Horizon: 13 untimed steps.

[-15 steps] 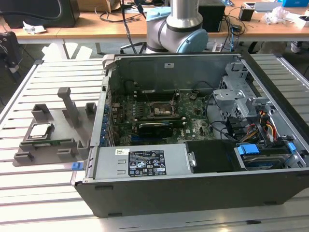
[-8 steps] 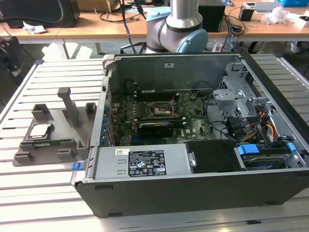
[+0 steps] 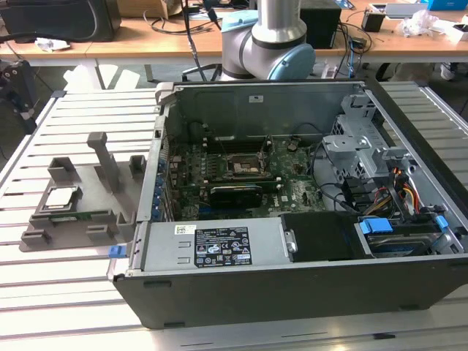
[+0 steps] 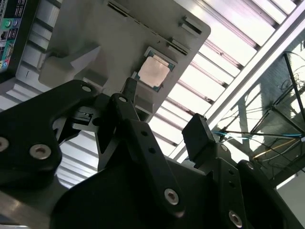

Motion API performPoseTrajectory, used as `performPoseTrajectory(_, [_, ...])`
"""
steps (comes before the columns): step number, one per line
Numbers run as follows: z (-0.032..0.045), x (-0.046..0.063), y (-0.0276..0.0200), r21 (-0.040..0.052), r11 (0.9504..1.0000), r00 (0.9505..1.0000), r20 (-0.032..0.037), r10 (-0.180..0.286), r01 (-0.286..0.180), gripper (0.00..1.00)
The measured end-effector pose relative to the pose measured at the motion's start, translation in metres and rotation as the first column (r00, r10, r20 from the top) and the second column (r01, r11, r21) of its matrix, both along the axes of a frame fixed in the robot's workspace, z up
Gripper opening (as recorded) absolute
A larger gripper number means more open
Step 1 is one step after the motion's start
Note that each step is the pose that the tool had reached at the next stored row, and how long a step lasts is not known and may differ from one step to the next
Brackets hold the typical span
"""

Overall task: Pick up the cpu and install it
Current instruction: 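Pick up the cpu and move it towards the insertion slot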

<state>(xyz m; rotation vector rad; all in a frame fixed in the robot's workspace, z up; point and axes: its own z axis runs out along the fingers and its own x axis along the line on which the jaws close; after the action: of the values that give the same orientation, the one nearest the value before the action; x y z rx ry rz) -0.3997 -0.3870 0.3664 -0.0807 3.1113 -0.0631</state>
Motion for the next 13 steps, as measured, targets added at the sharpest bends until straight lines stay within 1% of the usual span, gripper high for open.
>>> performPoseTrajectory(5, [-0.0041, 0.0, 0.0, 0.0, 1.0, 1.0, 0.0, 0.0, 0.0, 0.66])
performPoseTrajectory(13, [-0.0087, 0.0, 0.0, 0.0, 1.0, 1.0, 0.0, 0.0, 0.0, 0.66])
